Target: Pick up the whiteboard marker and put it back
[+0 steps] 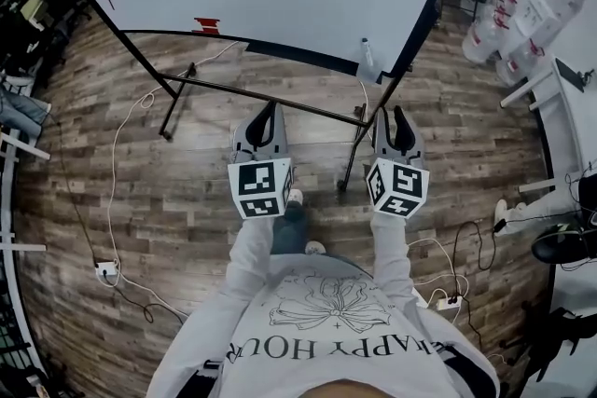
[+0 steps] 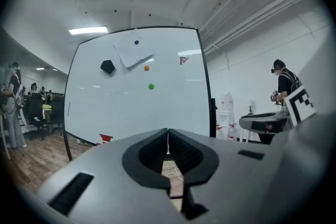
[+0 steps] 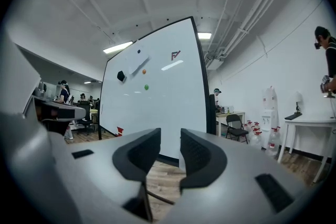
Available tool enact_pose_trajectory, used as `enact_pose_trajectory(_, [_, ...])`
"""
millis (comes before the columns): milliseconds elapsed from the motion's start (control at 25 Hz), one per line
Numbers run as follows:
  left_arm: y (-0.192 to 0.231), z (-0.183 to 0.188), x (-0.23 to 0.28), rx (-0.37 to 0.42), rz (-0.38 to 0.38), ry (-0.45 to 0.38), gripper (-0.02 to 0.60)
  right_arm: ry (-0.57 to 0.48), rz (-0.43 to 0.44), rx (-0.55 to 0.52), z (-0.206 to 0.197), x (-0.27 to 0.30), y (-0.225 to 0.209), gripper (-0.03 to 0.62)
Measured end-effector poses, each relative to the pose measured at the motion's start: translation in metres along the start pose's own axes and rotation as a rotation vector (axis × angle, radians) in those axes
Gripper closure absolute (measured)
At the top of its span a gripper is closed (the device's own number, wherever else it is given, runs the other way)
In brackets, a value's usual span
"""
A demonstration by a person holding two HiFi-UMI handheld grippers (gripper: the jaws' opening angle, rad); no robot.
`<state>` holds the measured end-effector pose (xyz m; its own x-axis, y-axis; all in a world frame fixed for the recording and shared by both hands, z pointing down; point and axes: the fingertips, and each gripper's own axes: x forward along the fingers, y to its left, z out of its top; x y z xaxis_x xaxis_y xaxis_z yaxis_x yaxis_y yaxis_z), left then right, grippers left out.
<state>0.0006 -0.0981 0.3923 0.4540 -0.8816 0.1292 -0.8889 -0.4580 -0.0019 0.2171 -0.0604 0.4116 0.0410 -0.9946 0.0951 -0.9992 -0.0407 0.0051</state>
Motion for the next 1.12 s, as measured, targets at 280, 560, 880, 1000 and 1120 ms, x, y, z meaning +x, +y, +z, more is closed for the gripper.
enact_pose_trajectory(280, [0.034, 0.012, 0.080, 0.010, -0.038, -0.004, 0.575, 0.009, -0.035, -0.009, 0.007, 0.083, -0.002, 0.488])
enact_pose_trajectory(560, [0.069, 0.017, 0.145, 0.018, -0.072, 0.004, 0.575, 0.048, -0.072, -0.023, -0.002, 0.155, -0.002, 0.477])
enact_pose_trajectory(880, [0.089, 0.009, 0.197, 0.012, -0.112, 0.029, 0.575, 0.097, -0.123, -0.033, -0.017, 0.204, -0.010, 0.471])
enact_pose_trajectory(1000, [0.092, 0.003, 0.211, 0.008, -0.119, 0.045, 0.575, 0.120, -0.134, -0.037, -0.026, 0.217, -0.015, 0.473])
enact_pose_trajectory(1120, [0.092, -0.005, 0.222, 0.002, -0.122, 0.068, 0.575, 0.148, -0.137, -0.046, -0.035, 0.228, -0.021, 0.473])
